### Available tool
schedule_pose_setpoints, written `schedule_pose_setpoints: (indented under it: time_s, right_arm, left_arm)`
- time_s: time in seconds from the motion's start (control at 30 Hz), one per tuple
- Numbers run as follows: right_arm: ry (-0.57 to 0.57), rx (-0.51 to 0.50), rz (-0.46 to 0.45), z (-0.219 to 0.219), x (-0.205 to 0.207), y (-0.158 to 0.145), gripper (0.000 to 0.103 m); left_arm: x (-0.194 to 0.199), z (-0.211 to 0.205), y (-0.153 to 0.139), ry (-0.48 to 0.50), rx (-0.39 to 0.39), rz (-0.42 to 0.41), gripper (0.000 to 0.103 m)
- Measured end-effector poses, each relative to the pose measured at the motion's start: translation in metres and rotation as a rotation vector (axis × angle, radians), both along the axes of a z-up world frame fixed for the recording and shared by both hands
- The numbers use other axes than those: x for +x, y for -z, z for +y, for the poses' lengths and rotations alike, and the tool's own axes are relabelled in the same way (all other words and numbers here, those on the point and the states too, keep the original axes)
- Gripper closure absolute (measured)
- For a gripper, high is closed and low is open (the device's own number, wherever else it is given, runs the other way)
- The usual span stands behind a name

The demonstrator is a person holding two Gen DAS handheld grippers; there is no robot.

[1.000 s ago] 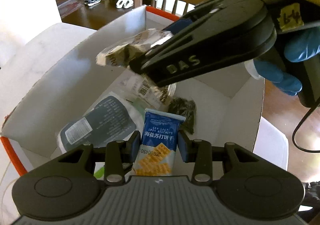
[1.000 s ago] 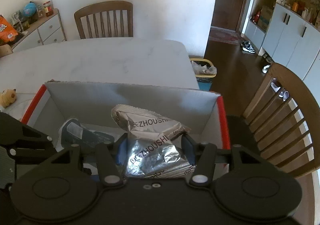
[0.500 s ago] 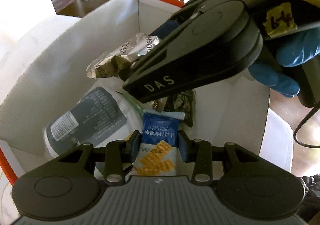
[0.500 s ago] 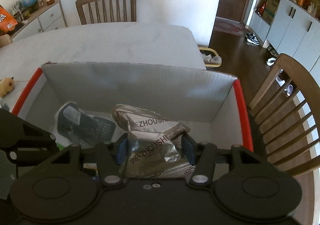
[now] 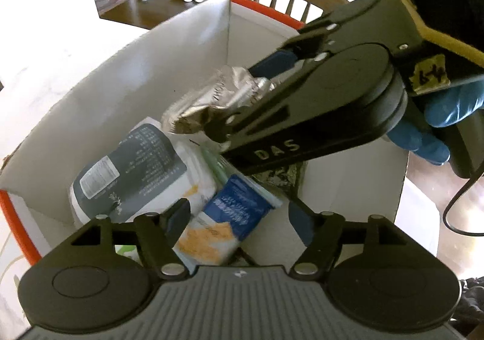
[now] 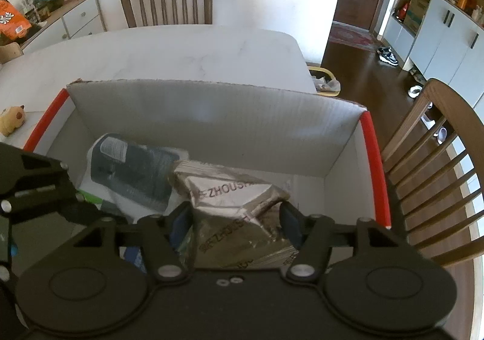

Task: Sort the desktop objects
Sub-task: 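Lower the foil bag with the right tool while the left tool lowers the cracker packet into the box, then open both tools to drop the foil bag and cracker packet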

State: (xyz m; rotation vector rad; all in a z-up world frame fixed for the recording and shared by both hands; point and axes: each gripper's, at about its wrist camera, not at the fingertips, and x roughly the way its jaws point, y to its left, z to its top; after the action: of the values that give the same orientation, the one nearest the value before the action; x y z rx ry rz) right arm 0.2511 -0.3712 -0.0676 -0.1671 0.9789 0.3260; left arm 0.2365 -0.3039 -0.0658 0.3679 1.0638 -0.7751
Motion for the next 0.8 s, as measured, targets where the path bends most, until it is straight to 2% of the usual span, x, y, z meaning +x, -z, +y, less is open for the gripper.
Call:
schedule_pose_setpoints:
  time_s: [0.1, 0.17, 0.5, 0.8]
  right_arm:
    - [0.013, 0.019, 0.003, -0.006, -0.002, -0.003, 0.036]
    - [0.018, 0.021, -0.001, -0.008, -0.003, -0.006, 0.033]
    - [0.014, 0.064, -0.031, -0.016, -0.016, -0.027, 0.028]
    - [-0.01, 0.101, -0.073, -0.015, -0.032, -0.052, 0.027]
  left_arm:
    - [-0.001, 0.002, -0.005, -0.02, -0.016, -0.005, 0.027]
    - [-0.001, 0.002, -0.004, -0.027, -0.032, -0.002, 0.019]
    - [-0.022, 0.013, -0.013, -0.042, -0.052, -0.044, 0.019]
    - [-0.035, 0.02, -0.034, -0.13, -0.071, -0.119, 0.019]
